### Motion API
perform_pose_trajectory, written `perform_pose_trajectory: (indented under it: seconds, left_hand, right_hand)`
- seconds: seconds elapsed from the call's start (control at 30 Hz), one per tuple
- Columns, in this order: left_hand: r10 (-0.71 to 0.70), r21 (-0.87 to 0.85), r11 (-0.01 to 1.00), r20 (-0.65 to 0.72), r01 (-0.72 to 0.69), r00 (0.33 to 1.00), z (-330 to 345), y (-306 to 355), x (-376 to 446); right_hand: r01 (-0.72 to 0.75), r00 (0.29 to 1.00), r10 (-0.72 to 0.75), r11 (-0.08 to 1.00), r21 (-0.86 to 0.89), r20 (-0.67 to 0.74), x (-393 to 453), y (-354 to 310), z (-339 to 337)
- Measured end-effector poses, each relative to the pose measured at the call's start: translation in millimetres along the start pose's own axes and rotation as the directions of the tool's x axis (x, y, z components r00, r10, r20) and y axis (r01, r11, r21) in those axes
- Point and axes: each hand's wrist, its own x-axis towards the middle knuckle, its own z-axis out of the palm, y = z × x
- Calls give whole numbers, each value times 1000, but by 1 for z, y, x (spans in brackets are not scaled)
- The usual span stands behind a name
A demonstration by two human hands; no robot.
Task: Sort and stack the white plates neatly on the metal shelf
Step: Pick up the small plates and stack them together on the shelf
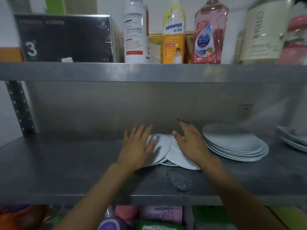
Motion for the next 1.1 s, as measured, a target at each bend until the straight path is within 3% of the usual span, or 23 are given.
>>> perform_pose_trajectory:
  seconds: [0.07,0.2,0.67,0.93,1.1]
  left_hand:
    - [-5,-13,1000,1,5,1000,2,-4,2]
    - [-48,-23,999,-18,47,999,8,-14,1]
    - [-129,-23,992,-82,127,988,-6,-62,-8]
    - [-139,-43,990,-85,136,987,-8,-67,-15]
    - [-149,-91,986,-112,139,982,-12,-71,-17]
  right_hand:
    - [-69,997,69,998,0,-21,3,0,2]
    - [-209,973,209,978,-8,94,9,-3,9]
    - [-411,830,483,867,-281,278,34,-44,39]
    - [-548,758,585,811,-206,289,39,-59,41]
    - [-568,782,561,821,-62,272,40,-61,41]
